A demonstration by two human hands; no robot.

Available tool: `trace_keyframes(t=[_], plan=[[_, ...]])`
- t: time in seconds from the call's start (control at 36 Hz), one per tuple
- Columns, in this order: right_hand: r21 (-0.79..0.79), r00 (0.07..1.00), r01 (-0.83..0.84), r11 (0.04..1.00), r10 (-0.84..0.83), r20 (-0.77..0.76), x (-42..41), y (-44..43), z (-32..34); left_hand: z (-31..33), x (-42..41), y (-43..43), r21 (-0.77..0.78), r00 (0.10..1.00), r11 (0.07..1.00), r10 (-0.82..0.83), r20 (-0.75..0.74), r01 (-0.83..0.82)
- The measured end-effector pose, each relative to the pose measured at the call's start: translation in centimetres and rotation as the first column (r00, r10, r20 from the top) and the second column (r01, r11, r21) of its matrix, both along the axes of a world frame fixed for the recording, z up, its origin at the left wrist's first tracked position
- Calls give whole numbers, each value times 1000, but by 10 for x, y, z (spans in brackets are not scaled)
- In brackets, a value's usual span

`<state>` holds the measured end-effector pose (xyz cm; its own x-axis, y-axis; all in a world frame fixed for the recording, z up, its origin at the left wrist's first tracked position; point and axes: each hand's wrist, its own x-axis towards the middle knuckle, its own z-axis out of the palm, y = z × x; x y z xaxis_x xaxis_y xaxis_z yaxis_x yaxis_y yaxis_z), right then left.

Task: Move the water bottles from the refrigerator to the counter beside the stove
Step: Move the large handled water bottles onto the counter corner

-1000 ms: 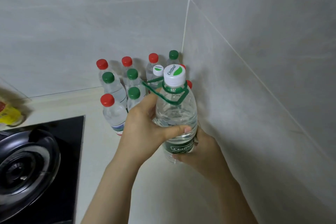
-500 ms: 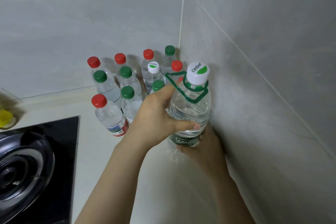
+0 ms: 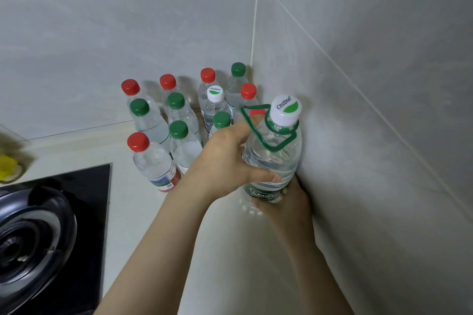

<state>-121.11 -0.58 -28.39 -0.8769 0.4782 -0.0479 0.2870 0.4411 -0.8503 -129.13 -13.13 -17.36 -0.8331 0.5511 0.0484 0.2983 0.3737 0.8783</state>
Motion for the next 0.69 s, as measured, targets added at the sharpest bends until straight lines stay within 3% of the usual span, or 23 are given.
trace_keyframes(t=[0.69], plan=[[43,997,-14,999,10,78,14,-3,-10,-27,7,1,-11,993,1000,2,118,-1]])
